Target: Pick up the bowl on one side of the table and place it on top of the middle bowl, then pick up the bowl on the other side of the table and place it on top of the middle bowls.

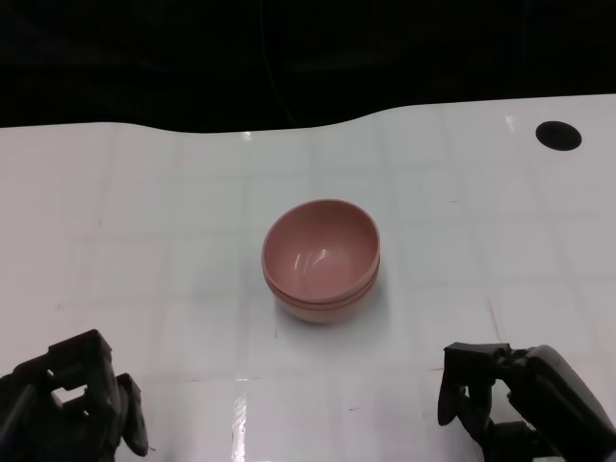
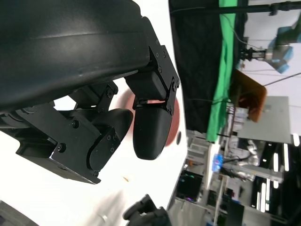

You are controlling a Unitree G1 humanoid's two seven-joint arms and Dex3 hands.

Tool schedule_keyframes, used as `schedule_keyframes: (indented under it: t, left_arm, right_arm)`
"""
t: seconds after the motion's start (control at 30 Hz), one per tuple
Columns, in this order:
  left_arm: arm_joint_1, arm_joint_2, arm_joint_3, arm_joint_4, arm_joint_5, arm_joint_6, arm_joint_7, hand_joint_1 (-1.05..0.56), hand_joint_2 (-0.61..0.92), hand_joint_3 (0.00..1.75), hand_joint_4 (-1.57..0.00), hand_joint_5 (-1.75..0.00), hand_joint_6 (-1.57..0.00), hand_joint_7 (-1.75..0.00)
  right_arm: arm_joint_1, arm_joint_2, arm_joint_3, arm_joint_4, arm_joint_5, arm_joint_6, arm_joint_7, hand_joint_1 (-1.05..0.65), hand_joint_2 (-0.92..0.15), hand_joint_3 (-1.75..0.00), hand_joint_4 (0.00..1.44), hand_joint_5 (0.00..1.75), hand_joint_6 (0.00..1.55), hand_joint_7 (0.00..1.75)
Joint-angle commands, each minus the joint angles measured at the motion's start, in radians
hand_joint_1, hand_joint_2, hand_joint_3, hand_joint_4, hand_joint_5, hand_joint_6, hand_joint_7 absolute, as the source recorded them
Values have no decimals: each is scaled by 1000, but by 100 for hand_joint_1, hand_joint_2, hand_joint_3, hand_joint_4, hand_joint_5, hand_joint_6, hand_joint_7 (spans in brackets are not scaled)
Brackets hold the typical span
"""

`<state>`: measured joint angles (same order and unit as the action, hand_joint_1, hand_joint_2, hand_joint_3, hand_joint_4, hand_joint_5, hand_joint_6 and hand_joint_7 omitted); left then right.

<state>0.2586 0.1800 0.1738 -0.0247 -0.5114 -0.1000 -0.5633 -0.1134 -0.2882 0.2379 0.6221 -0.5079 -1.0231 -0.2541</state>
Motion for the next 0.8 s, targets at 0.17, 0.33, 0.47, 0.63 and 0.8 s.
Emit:
schedule_keyframes:
  t: [0.17,0.33,0.47,0.63,0.8]
  left_arm:
    - [-31,-28,-6,12,52,-8,32,-5,46,142,-94,-175,-82,-175]
    - [-31,-30,-4,13,67,-5,40,-5,44,143,-94,-175,-81,-175]
    - [-26,-37,-6,1,71,2,42,-4,48,138,-93,-175,-81,-175]
    - [-25,-40,-4,-3,75,5,42,-4,48,137,-93,-175,-81,-175]
    - [-26,-49,-7,5,82,12,54,-3,49,138,-91,-175,-80,-175]
  right_arm:
    - [20,32,-27,-11,210,55,117,-18,-48,-133,90,175,70,167]
    - [34,47,-39,-35,303,102,209,-20,-53,-125,90,175,64,174]
    - [49,64,-52,-59,393,142,288,-21,-58,-115,88,175,66,169]
    - [60,76,-69,-84,420,170,335,-21,-59,-112,88,175,68,167]
    - [104,108,-93,-187,529,318,414,-20,-55,-113,86,175,67,167]
